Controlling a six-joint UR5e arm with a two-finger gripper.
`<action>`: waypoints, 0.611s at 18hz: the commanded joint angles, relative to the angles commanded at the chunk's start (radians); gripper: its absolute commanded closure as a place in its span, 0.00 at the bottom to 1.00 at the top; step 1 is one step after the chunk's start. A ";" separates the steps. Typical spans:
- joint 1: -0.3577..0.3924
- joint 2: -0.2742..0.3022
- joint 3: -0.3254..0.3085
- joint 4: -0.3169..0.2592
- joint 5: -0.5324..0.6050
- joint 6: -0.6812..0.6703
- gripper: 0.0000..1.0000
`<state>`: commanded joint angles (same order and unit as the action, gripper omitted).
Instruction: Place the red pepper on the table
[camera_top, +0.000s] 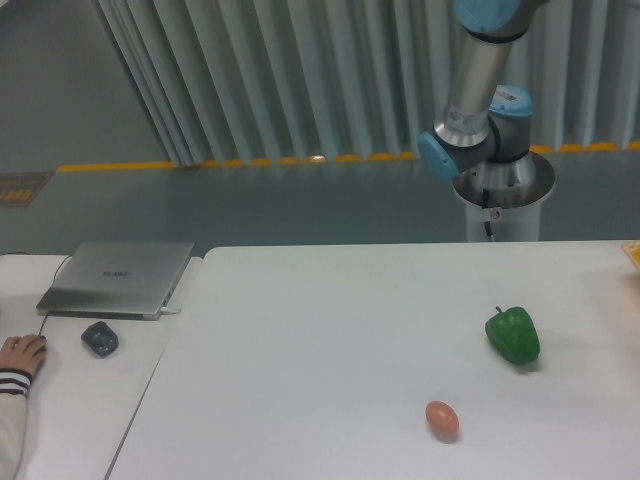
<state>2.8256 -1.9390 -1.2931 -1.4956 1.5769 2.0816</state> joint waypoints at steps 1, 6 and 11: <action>0.000 -0.002 0.000 0.002 0.002 0.002 0.00; 0.000 0.000 -0.005 0.000 0.003 0.003 0.00; 0.012 0.075 -0.146 0.121 -0.002 -0.005 0.00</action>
<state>2.8379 -1.8640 -1.4387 -1.3748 1.5754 2.0770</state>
